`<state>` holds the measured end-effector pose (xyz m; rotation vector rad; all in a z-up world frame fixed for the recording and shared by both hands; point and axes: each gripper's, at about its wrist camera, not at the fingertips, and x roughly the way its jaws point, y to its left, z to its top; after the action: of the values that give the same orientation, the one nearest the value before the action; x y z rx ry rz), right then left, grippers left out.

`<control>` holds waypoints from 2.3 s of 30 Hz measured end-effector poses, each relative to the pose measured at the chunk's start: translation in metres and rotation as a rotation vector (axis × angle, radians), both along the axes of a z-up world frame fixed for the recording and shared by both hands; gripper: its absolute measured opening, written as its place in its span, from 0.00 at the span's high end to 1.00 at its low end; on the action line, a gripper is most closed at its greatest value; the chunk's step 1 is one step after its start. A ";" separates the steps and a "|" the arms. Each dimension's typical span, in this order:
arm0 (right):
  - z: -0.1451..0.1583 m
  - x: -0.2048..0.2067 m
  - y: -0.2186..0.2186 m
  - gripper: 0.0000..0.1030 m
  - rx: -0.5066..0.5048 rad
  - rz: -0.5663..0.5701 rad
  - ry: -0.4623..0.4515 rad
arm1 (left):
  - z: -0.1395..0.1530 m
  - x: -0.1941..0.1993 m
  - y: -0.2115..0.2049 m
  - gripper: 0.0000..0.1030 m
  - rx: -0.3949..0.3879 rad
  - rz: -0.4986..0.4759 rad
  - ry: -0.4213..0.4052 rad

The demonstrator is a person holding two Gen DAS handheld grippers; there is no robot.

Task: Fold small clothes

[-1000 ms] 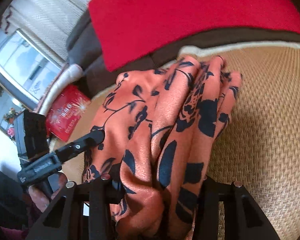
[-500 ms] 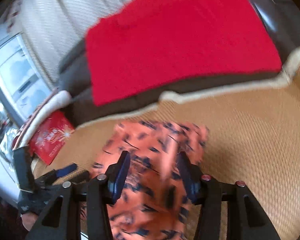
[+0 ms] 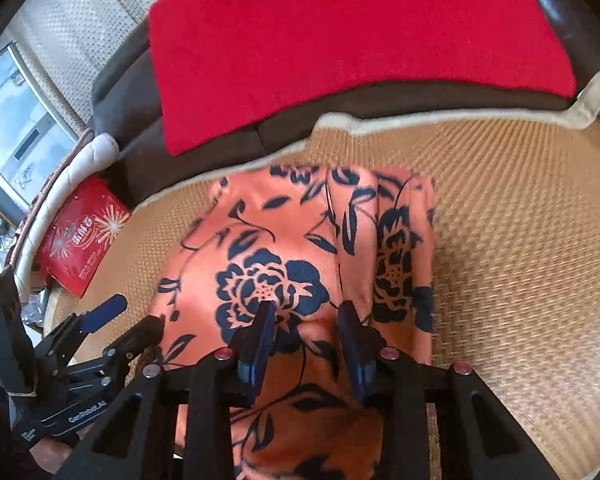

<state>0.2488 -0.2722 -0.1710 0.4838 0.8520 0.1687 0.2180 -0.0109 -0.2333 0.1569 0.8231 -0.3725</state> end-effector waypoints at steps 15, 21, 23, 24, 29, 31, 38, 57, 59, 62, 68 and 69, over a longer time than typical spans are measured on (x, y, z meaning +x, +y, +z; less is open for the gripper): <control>0.078 -0.133 0.000 0.33 -0.175 -0.158 -0.160 | 0.091 -0.102 0.035 0.10 0.081 0.211 -0.245; 0.113 -0.178 0.014 0.33 -0.224 -0.163 -0.207 | 0.135 -0.145 0.047 0.10 0.085 0.253 -0.317; 0.127 -0.192 0.017 0.33 -0.219 -0.162 -0.232 | 0.150 -0.161 0.051 0.10 0.072 0.256 -0.340; 0.135 -0.199 0.019 0.33 -0.222 -0.164 -0.247 | 0.158 -0.170 0.054 0.10 0.065 0.261 -0.354; 0.170 -0.229 0.031 0.33 -0.260 -0.163 -0.311 | 0.197 -0.211 0.062 0.06 0.059 0.284 -0.445; 0.181 -0.239 0.036 0.33 -0.266 -0.159 -0.330 | 0.210 -0.225 0.064 0.03 0.060 0.289 -0.480; 0.208 -0.264 0.048 0.33 -0.270 -0.153 -0.373 | 0.246 -0.264 0.072 0.02 0.030 0.277 -0.553; 0.242 -0.307 0.066 0.33 -0.276 -0.168 -0.454 | 0.272 -0.294 0.099 0.02 -0.022 0.325 -0.569; 0.246 -0.310 0.069 0.32 -0.285 -0.172 -0.460 | 0.274 -0.298 0.102 0.02 -0.023 0.329 -0.580; 0.247 -0.310 0.071 0.32 -0.288 -0.168 -0.449 | 0.278 -0.302 0.107 0.02 -0.028 0.335 -0.590; 0.247 -0.310 0.085 0.32 -0.302 -0.147 -0.430 | 0.280 -0.311 0.117 0.02 -0.036 0.344 -0.594; 0.247 -0.310 0.087 0.32 -0.302 -0.143 -0.431 | 0.281 -0.313 0.118 0.02 -0.036 0.345 -0.597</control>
<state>-0.0615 -0.1855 0.0762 0.2098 0.4076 0.0088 -0.0948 0.1069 0.0473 0.0817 0.2433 -0.0050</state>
